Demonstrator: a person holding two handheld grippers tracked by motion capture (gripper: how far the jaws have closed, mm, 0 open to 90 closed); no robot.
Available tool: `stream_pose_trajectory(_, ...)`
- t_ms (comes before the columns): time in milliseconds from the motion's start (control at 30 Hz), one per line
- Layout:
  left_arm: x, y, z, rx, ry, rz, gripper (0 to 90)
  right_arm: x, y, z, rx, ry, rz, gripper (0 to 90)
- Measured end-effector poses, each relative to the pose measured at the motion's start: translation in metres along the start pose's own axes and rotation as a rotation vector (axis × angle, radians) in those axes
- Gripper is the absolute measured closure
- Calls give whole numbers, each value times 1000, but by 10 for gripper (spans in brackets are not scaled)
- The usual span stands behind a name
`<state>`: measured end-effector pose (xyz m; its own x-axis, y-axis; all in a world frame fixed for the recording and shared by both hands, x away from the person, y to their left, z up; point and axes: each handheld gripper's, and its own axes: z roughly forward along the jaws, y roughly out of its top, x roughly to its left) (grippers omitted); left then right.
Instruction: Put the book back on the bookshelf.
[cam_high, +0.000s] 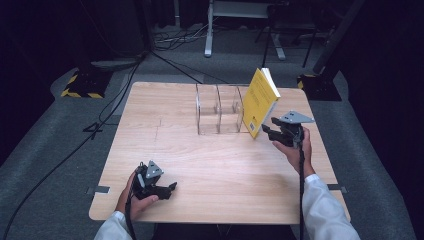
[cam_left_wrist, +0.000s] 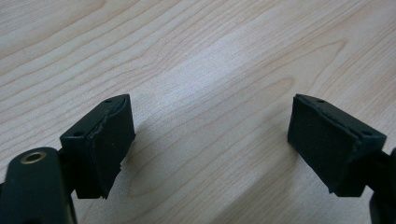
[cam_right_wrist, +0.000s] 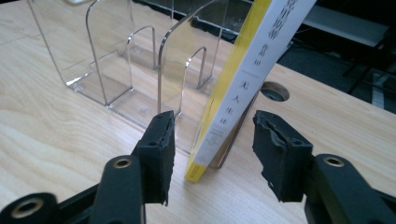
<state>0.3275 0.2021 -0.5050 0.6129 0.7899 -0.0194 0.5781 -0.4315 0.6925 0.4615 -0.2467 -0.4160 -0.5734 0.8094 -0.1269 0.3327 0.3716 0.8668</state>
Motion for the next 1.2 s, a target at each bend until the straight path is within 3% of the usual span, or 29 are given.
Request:
stream_pose_trajectory(433, 0, 0, 0, -1, 1, 0, 154, 4, -7, -17, 43, 44, -48, 422)
stream_pose_trajectory(733, 0, 0, 0, -1, 1, 0, 154, 10, -11, -29, 97, 73, -130, 386)
stream_pose_trajectory(1200, 0, 0, 0, -1, 1, 0, 154, 19, -20, -49, 135, 94, -203, 342)
